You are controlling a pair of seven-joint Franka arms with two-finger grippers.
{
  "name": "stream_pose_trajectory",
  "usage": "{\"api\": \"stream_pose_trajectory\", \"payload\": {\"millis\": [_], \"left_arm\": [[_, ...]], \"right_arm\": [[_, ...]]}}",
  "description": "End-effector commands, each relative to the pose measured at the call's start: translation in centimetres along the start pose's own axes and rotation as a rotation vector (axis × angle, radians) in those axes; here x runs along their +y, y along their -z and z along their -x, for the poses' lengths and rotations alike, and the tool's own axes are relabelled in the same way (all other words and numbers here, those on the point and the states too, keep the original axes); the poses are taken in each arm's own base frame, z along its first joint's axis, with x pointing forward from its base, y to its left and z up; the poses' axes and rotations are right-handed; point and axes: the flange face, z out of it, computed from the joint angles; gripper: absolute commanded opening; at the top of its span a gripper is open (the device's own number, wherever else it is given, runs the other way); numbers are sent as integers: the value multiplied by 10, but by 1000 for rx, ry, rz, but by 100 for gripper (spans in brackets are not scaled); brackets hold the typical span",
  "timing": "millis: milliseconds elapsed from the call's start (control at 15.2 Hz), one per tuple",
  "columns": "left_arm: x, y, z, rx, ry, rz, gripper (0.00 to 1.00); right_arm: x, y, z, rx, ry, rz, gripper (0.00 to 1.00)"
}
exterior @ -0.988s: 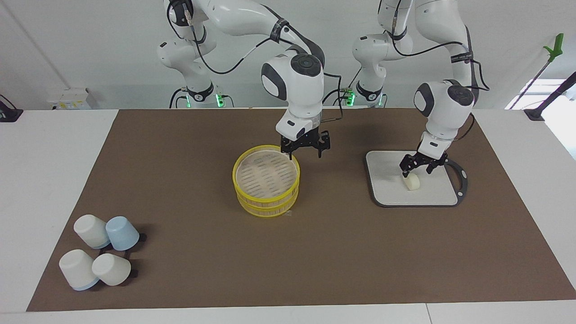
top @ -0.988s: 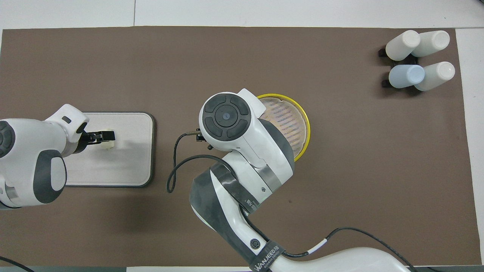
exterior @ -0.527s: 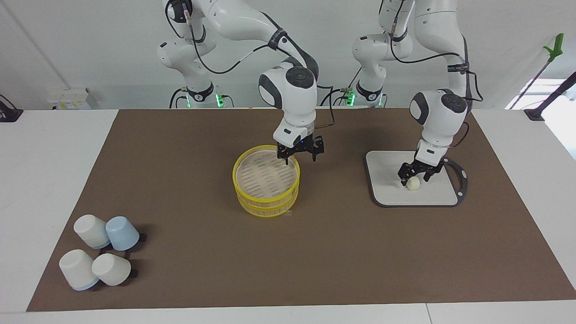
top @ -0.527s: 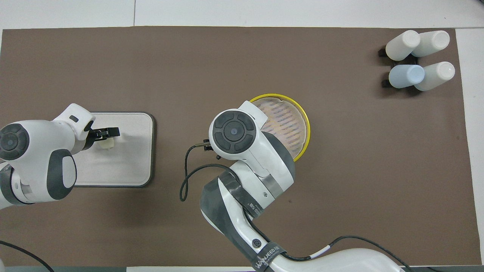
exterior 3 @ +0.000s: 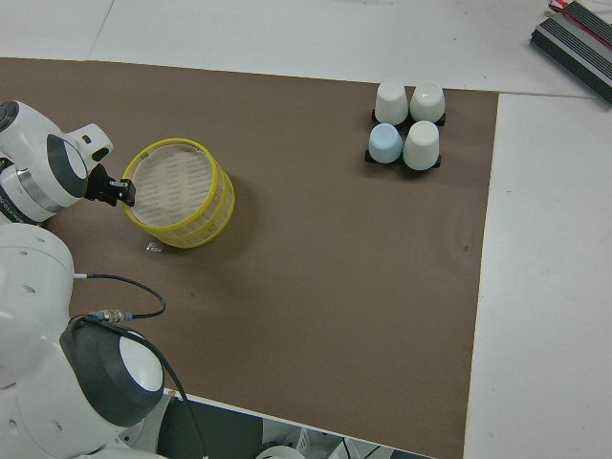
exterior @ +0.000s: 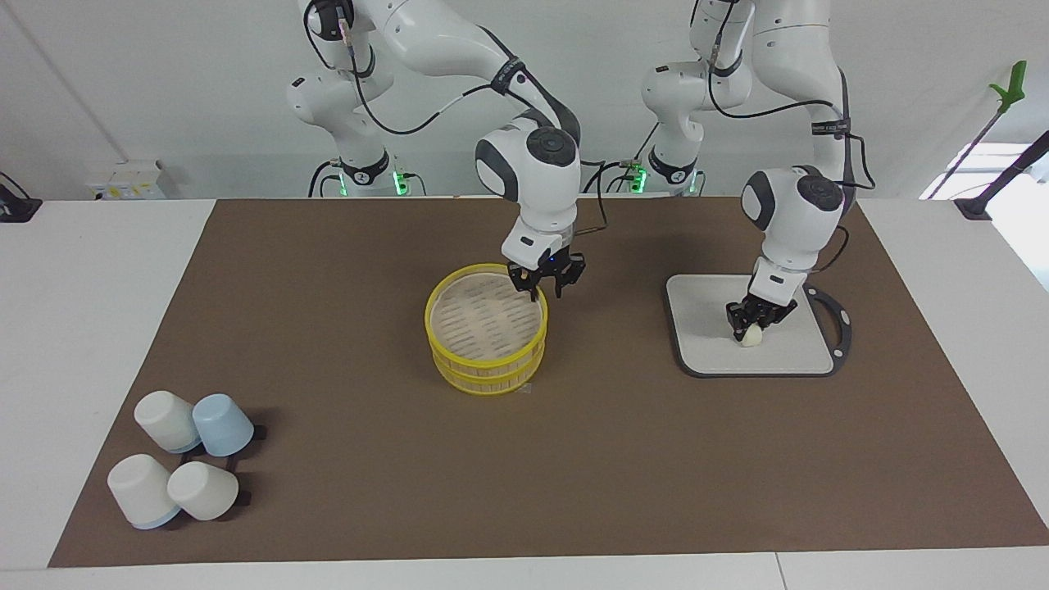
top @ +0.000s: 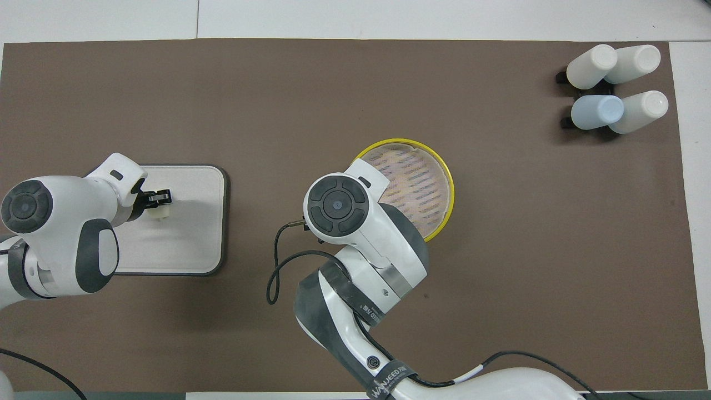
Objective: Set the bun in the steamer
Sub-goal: 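Grasp the steamer lid with the right gripper while the left gripper grasps the bun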
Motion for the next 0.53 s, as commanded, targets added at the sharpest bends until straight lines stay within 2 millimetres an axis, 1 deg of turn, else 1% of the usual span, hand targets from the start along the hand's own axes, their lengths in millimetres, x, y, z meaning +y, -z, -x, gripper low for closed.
{"api": "stream_pose_trajectory", "payload": {"millis": [0, 132, 263, 329, 461], "left_arm": [[2, 6, -1, -18, 9, 6, 38], [3, 13, -8, -28, 11, 5, 38], [5, 29, -21, -56, 13, 4, 38], [7, 36, -25, -65, 13, 3, 37], [11, 50, -33, -76, 20, 3, 34]], "right_arm": [[3, 0, 8, 15, 33, 6, 0], [4, 1, 7, 16, 60, 17, 0], [4, 6, 6, 24, 78, 47, 0], [4, 11, 4, 11, 78, 61, 0], [12, 32, -3, -17, 64, 84, 0]]}}
